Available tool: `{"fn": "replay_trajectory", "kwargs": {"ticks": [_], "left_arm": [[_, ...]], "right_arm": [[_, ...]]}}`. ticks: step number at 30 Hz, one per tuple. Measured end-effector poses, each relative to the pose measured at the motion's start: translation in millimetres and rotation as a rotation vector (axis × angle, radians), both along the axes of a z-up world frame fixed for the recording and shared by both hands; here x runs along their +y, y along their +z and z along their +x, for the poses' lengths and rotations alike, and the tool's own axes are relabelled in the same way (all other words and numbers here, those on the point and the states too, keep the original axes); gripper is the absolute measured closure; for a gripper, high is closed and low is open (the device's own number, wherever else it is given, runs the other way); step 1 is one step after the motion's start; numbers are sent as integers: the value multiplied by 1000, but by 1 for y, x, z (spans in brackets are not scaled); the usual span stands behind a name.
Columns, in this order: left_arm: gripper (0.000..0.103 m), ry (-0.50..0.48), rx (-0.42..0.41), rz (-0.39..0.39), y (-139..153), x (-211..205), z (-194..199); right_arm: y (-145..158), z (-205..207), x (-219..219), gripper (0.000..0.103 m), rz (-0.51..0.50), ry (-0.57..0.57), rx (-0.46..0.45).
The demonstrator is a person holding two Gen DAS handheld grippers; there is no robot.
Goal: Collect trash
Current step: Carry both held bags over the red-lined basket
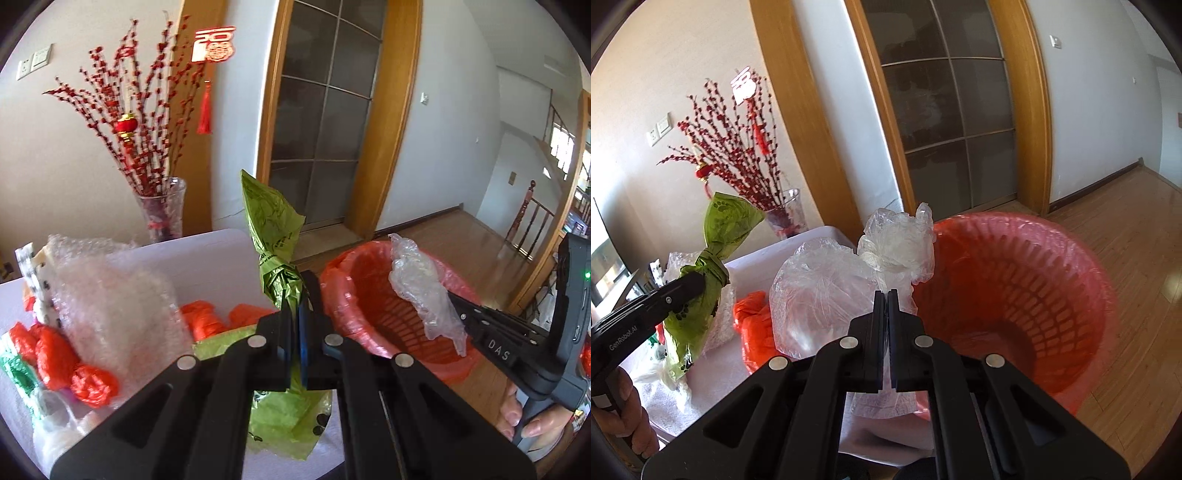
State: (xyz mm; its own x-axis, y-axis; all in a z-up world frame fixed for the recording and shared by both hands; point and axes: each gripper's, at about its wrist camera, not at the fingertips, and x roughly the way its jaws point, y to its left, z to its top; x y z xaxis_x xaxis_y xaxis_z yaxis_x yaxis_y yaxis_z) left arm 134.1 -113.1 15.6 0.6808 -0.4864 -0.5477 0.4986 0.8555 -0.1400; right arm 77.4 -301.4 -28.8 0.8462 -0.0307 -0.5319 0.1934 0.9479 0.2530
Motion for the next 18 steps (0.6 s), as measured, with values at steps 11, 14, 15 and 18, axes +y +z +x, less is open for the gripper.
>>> {"fn": "replay_trajectory", "kwargs": {"ticks": [11, 14, 15, 18], "left_arm": [[98, -149, 27, -24, -8, -74, 14], [98, -182, 43, -29, -13, -92, 16], [98, -192, 47, -31, -14, -100, 16], [98, -219, 58, -32, -18, -118, 18]], "right_arm": [[-6, -13, -50, 100, 13, -114, -1], [-7, -14, -62, 100, 13, -142, 0], [-7, -14, -64, 100, 13, -148, 1], [-10, -14, -76, 100, 19, -173, 4]]}}
